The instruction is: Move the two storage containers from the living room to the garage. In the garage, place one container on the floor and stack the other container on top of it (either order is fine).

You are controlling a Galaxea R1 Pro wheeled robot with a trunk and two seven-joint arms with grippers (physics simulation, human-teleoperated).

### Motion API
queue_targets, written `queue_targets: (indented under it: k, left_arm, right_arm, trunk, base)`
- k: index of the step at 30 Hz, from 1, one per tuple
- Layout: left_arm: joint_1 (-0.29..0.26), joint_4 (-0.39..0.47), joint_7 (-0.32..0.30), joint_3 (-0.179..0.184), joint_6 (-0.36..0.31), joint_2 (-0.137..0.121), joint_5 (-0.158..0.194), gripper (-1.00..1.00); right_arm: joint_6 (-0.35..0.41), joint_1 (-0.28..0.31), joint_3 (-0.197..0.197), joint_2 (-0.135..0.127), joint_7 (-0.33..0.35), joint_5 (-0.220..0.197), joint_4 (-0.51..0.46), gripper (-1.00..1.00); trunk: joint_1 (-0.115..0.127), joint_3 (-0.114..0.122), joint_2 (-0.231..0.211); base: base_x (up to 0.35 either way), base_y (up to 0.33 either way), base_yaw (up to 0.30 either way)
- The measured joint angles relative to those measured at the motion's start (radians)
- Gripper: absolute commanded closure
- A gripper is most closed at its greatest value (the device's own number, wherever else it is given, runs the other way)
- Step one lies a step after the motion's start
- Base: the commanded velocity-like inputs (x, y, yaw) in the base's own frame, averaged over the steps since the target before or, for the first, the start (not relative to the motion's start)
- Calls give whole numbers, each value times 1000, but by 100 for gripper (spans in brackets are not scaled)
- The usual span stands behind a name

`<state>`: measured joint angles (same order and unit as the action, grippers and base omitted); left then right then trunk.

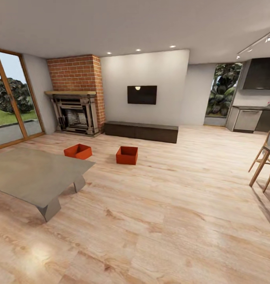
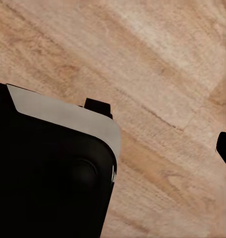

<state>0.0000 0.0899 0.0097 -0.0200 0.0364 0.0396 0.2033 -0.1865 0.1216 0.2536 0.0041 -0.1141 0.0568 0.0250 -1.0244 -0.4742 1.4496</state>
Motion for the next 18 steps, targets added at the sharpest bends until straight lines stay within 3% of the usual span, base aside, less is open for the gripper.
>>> queue_targets:
  k: [18]
  left_arm:
    - [0,0,0,0,0,0,0,-100]
  right_arm:
    - [0,0,0,0,-1,0,0,-100]
  trunk:
    - [0,0,0]
  base:
    - [323,0,0]
